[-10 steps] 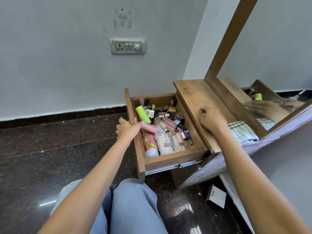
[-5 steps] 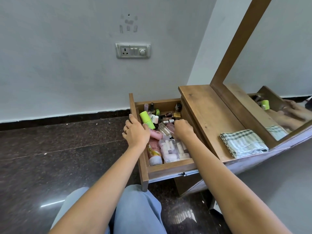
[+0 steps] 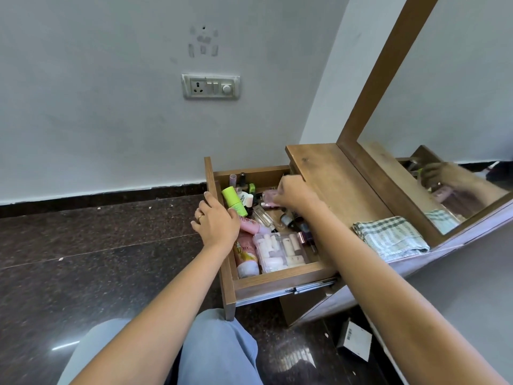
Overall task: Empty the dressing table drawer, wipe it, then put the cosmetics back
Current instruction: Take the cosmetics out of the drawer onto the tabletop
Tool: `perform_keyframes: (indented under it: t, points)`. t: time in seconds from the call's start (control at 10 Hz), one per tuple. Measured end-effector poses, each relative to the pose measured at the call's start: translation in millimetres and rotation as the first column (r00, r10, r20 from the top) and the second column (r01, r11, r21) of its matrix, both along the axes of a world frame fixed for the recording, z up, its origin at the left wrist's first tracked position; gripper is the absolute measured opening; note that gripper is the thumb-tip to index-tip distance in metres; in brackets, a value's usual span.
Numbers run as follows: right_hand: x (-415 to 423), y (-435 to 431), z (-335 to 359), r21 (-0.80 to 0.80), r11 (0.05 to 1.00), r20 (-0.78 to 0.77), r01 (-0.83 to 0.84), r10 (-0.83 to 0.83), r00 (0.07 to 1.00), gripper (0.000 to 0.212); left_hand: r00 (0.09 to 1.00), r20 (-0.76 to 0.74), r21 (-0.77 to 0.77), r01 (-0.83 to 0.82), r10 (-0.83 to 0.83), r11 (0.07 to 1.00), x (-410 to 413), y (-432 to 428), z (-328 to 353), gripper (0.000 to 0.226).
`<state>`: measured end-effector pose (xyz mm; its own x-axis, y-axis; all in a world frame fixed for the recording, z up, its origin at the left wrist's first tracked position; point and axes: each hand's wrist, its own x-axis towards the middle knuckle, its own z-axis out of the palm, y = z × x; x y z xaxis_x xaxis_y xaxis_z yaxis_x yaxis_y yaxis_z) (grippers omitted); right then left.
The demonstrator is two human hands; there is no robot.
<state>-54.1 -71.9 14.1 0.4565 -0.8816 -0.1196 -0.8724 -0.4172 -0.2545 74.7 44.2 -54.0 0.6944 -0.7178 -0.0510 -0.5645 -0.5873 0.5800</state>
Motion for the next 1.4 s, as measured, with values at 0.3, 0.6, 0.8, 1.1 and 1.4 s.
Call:
perform_keyframes:
  t: [0.3,0.6,0.8,1.1,1.4]
  points:
    - [-37.9,-79.4,94.4,-0.039,0.975,0.218,0.217,-0.204,0.954,0.024,1.0,-0.006,-0.025,0.003,-0.003,1.0,-0.6,1.6,-1.8,0.073]
    - [-67.3,-127.1,81.7,-0.167,0.904,0.153,0.393,-0.37,0.916,0.031,1.0,0.001,-0.027,0.001,-0.001,1.0,-0.7,-2.2,-3.1,0.075]
    - [-70.2,-125.6,62.8,-0.173,0.838,0.315,0.517,-0.45,0.836,0.039,1.0,-0.008,-0.026,-0.003,0.003,1.0,-1.3,-1.7,-1.5,0.075]
    - [-70.7,-103.6,8.8,0.068,0.708,0.651,0.702,-0.565,0.507,0.031,1.0,-0.008,-0.029,-0.004,0.004,1.0,-1.9,-1.4,-0.4,0.075]
    - [-56.0,-49.0,59.3,0.033,0.735,0.615,0.677,-0.549,0.566,0.035,1.0,0.0,-0.03,0.006,-0.006,1.0,-9.7,-5.3,-0.9,0.077]
